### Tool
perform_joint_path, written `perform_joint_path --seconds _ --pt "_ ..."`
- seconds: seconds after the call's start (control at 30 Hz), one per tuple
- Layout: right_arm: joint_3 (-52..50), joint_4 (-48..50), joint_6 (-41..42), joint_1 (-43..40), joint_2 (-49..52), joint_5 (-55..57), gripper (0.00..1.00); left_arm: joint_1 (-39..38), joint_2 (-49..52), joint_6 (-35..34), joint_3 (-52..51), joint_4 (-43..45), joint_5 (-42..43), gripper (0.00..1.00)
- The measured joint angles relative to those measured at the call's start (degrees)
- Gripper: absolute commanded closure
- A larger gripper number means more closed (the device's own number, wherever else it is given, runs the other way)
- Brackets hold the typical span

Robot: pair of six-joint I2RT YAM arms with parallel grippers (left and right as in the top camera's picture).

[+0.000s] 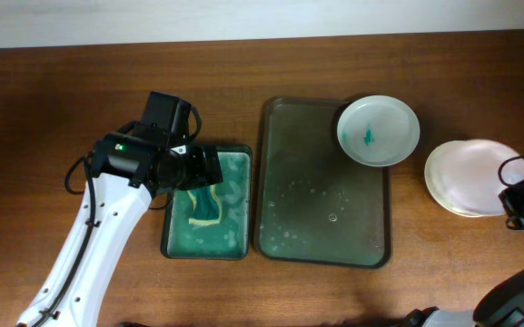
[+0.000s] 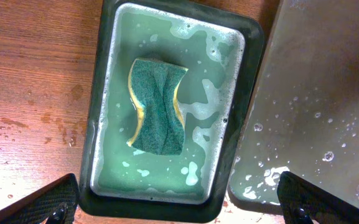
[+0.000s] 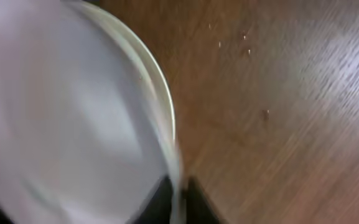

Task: Clean dirty plates on tray and stack at the side
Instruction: 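Carry the plate with the right gripper and stack it on the side plate, then move the right gripper to the last stained plate on the tray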

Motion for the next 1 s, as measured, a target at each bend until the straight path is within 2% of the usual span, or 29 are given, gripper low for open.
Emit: perform_joint_path --seconds 0.07,0.17,0.27,0.37,0.47,0.53,0.67,0.73,0.8,0.87,0.9,1.0 --pt "0.00 -0.09 -0.09 0.00 0.39 -0.50 0.72 0.00 0.00 0.00 0.00 0.00 0.00 0.00" --pt "1.77 -0.83 -2.25 0.66 0.39 -6.27 0.72 0.00 0.00 0.00 0.00 0.00 -0.02 0.00" --pt "7.52 -4.74 -6.01 5.75 0.04 -10.93 0.70 0.02 0.00 0.00 0.00 0.02 -0.02 0.00" --pt "12.00 -5.40 -10.56 15.87 -0.81 -12.35 0.56 0.00 0.00 -0.02 0.00 0.00 -0.02 0.00" --pt "12.31 -1.84 -13.00 25.11 -0.79 -8.92 0.48 0.00 0.00 0.00 0.00 -0.02 -0.02 0.01" --pt "12.39 3.19 -14.43 29.38 0.83 -4.83 0.47 0.00 0.00 0.00 0.00 0.00 0.00 0.00" --pt "12.74 11.96 -17.84 31.47 11.80 -0.59 0.47 0.00 0.00 0.00 0.00 0.00 0.00 0.00" --pt "12.61 13.53 -18.45 31.45 16.28 0.26 0.49 0.00 0.00 0.00 0.00 0.00 -0.02 0.01" --pt "12.57 14.84 -18.67 31.43 18.93 0.48 0.57 0.00 0.00 0.00 0.00 -0.02 0.00 0.00" --pt "12.57 15.02 -19.02 31.43 19.74 0.33 0.91 0.00 0.00 0.00 0.00 -0.02 -0.02 0.01" --pt "12.59 14.88 -19.02 31.43 19.74 -0.04 0.96 0.00 0.00 0.00 0.00 0.00 0.00 0.01" --pt "12.59 11.80 -18.95 31.43 19.71 -0.87 0.96 0.00 0.00 0.00 0.00 0.00 -0.02 0.00"
